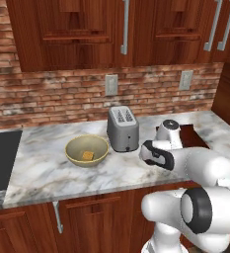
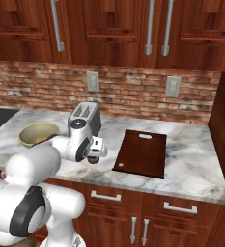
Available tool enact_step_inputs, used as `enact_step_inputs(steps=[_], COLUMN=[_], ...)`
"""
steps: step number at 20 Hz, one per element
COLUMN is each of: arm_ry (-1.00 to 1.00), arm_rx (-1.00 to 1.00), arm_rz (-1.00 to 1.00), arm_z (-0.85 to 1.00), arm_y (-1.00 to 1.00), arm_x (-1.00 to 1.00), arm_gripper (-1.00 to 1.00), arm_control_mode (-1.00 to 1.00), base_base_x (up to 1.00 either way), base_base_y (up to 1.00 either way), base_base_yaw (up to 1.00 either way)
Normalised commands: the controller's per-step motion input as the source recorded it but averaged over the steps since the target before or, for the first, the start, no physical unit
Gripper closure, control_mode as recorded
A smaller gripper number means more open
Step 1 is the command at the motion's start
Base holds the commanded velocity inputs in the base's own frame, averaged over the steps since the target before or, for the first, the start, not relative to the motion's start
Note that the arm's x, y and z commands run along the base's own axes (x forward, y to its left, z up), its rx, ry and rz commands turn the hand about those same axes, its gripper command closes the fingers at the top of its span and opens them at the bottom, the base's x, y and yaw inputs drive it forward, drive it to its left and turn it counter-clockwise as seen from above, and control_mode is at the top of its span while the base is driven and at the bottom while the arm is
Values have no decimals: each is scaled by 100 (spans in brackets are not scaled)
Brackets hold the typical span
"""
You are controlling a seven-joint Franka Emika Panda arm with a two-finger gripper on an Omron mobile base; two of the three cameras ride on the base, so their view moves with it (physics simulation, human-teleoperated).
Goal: Place the bowl with cake and the cupcake onto the tray.
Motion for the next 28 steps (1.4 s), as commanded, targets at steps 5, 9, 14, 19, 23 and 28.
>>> enact_step_inputs(steps=[5,9,14,19,23,28], arm_ry=[0,0,0,0,0,0], arm_rx=[1,0,0,1,0,0], arm_rz=[0,0,0,0,0,0], arm_z=[-11,-15,-20,-19,-15,-16], arm_y=[-1,-3,-3,0,0,0], arm_x=[19,16,15,13,22,26], arm_gripper=[-100,-100,-100,-100,-100,100], arm_control_mode=[-100,-100,-100,-100,-100,-100], base_base_x=[0,0,0,0,0,0], base_base_y=[0,0,0,0,0,0], base_base_yaw=[0,0,0,0,0,0])
